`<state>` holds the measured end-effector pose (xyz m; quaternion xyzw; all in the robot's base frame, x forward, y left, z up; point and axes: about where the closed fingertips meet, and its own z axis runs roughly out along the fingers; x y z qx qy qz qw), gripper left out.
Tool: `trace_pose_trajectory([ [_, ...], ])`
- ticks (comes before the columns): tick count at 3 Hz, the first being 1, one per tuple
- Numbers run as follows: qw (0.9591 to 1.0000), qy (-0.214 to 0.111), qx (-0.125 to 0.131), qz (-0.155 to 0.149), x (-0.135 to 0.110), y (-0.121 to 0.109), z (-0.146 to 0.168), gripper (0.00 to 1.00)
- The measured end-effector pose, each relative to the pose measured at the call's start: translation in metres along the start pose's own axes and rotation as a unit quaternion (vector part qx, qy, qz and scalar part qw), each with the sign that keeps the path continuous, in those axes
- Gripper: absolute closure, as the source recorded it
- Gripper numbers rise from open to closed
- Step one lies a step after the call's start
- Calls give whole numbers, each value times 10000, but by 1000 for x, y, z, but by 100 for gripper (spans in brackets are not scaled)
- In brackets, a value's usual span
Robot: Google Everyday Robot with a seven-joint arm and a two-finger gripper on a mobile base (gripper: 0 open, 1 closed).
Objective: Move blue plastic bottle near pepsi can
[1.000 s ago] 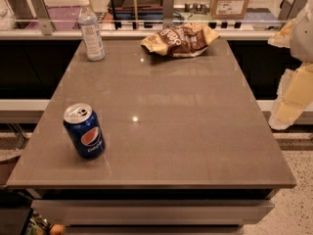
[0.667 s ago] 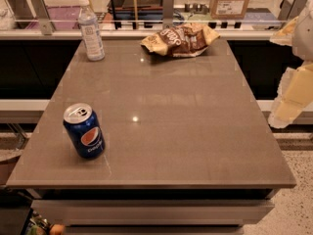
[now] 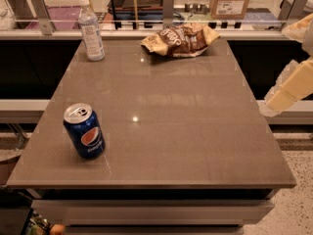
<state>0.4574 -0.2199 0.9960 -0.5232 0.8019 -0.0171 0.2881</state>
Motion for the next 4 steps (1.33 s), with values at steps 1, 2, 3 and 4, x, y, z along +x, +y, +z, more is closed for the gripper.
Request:
trace_pose_trajectory([
  [1,9964,-654,285,465,-10,-16,7,0],
  [2,9846,-1403,651,818,-33,-36,14,0],
  [3,9707,-1960,948,1016,-58,-54,18,0],
  [4,9581,-2457,1023,1055,-85,-65,24,0],
])
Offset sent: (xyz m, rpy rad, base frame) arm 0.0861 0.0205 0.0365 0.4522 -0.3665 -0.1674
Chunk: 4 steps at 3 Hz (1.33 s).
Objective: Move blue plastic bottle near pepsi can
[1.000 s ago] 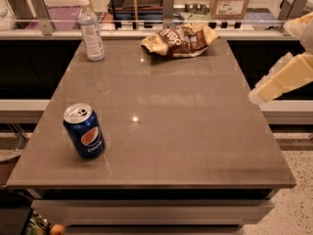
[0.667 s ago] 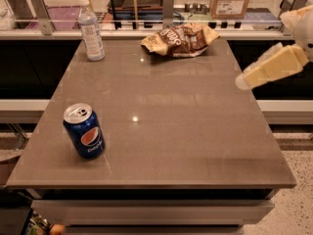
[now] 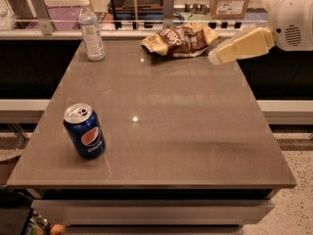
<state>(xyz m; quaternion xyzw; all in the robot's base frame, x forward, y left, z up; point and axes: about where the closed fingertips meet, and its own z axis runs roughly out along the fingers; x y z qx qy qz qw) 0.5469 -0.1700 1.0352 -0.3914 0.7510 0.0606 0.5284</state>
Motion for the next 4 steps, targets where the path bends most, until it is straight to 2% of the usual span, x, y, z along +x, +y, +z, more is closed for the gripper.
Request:
trace_pose_trajectory([
  [1,9986,-479,-107,184,-23,6,18,0],
  [2,9983,-536,-121,182,-26,-1,25,0],
  [3,9966,-775,-240,168,-40,-7,61,0],
  [4,9929,-1112,-335,240,-56,-14,106,0],
])
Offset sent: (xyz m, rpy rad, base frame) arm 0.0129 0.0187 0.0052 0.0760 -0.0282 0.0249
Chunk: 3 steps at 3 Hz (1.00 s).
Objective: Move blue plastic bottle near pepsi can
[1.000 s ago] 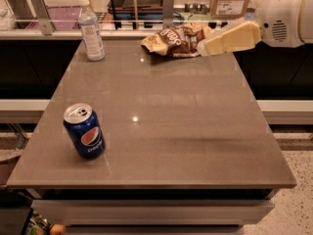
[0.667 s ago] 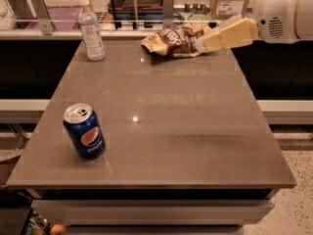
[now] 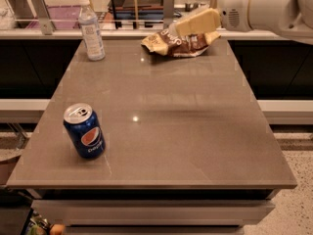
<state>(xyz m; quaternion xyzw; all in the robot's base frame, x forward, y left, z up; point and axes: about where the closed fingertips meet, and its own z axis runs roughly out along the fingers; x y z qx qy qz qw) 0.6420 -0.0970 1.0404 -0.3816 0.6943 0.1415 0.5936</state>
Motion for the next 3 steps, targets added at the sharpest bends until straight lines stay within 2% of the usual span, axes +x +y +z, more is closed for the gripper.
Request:
trace_pose_trajectory([
  [1,9994,-321,-72,103,-9,2,40,0],
  [3,9964,-621,-216,531,-34,30,103,0],
])
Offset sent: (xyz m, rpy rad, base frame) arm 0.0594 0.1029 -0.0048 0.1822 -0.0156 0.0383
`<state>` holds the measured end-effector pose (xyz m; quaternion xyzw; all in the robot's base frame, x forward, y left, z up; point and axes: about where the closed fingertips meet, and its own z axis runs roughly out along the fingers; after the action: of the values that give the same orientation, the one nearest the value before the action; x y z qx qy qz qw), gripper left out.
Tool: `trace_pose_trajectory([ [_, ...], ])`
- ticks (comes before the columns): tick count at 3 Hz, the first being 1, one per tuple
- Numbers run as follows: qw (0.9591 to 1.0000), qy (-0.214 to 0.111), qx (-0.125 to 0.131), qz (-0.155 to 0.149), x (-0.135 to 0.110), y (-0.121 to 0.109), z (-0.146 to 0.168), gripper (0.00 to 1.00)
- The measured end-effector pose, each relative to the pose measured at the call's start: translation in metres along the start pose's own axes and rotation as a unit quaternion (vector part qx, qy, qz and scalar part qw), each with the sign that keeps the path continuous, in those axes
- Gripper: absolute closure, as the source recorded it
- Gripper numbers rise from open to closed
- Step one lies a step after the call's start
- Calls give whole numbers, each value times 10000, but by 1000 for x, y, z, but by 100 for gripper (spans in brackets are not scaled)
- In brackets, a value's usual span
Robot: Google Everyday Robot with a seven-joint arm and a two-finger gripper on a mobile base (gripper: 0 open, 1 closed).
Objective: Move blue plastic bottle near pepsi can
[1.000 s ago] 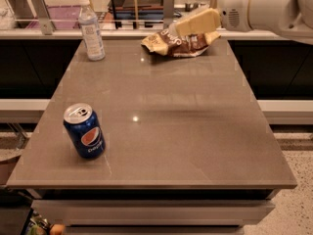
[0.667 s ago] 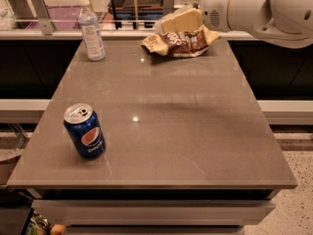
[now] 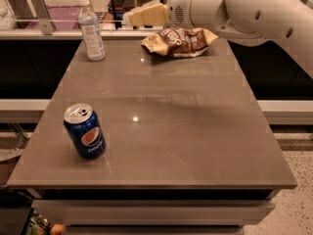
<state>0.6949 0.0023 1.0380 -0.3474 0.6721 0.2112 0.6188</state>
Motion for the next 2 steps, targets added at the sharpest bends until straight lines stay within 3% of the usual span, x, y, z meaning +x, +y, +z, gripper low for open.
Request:
trace_pose_trajectory([
  [2,9988,-139,-30,468,1,17,72,0],
])
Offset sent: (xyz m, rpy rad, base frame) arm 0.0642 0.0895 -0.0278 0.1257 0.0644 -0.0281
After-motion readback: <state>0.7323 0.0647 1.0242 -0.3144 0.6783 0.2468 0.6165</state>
